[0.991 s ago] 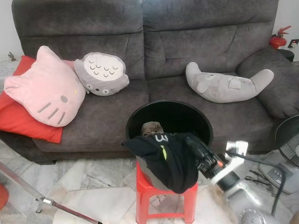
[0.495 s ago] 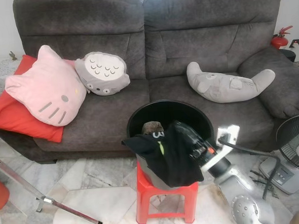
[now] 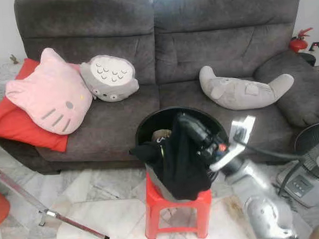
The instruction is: Hang hanger
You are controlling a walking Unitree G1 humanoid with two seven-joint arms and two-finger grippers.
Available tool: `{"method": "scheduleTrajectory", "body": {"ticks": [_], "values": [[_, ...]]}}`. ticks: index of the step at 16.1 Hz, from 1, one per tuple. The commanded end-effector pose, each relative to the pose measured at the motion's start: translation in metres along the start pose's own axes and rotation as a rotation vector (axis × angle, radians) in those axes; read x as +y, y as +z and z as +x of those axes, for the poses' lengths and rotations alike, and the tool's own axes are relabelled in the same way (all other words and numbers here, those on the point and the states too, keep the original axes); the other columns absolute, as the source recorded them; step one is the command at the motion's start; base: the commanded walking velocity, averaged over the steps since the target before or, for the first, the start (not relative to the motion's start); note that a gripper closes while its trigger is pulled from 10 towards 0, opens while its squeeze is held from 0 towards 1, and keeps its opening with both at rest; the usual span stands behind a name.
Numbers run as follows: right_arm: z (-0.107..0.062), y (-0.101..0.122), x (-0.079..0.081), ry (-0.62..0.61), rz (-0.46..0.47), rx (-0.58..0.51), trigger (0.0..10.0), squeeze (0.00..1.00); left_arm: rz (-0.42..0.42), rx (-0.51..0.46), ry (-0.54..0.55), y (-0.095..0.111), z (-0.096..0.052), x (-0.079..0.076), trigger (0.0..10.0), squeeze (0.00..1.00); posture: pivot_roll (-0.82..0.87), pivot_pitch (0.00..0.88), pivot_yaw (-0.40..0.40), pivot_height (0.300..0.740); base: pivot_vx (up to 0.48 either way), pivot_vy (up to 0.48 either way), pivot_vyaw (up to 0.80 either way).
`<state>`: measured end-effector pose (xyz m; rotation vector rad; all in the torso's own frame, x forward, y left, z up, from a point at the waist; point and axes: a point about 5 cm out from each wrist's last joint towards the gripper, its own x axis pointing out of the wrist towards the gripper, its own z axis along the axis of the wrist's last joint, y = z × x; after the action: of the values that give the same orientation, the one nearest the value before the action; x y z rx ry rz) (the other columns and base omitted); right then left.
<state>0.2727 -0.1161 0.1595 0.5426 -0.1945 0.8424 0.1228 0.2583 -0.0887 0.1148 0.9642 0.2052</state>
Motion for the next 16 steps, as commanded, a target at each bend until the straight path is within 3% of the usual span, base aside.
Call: {"method": "scheduleTrajectory", "body": {"ticks": [1,5,8,10,12,14,16], "values": [[0.006,0.016,0.006,0.037,-0.031,-0.044,0.0,0.0,0.009,-0.001,0.0,-0.001,0.0,0.0,10.0,0.0,0.01,0.0,0.037,0.74,0.0,0.0,0.0],[0.005,0.031,0.011,0.084,-0.072,-0.059,0.0,0.0,0.009,0.0,-0.001,-0.001,0.0,0.002,10.0,0.0,0.01,0.0,0.04,0.74,0.0,0.0,0.0],[-0.013,0.016,-0.009,-0.071,-0.097,0.025,0.0,0.0,0.01,0.001,-0.004,-0.002,-0.001,0.002,10.0,0.0,0.01,0.0,0.042,0.74,0.0,0.0,0.0],[-0.031,0.0,-0.033,-0.279,-0.105,0.1,0.0,0.0,0.01,0.002,-0.005,-0.003,-0.001,0.002,10.0,0.0,0.01,0.0,0.043,0.74,0.0,0.0,0.0],[-0.04,-0.008,-0.035,-0.319,-0.115,0.156,0.0,0.0,0.013,0.005,-0.006,-0.004,-0.002,0.002,10.0,0.0,0.0,0.0,0.045,0.74,0.0,0.0,0.0],[-0.048,-0.019,-0.05,-0.44,-0.114,0.192,0.0,0.0,0.014,0.012,-0.008,-0.004,-0.002,0.003,10.0,0.0,0.0,0.0,0.047,0.74,0.0,0.0,0.0],[-0.048,-0.02,-0.055,-0.472,-0.118,0.179,0.0,0.0,0.015,0.016,-0.006,-0.004,-0.001,0.004,10.0,0.0,0.01,0.0,0.047,0.74,0.0,0.0,0.0]]}}
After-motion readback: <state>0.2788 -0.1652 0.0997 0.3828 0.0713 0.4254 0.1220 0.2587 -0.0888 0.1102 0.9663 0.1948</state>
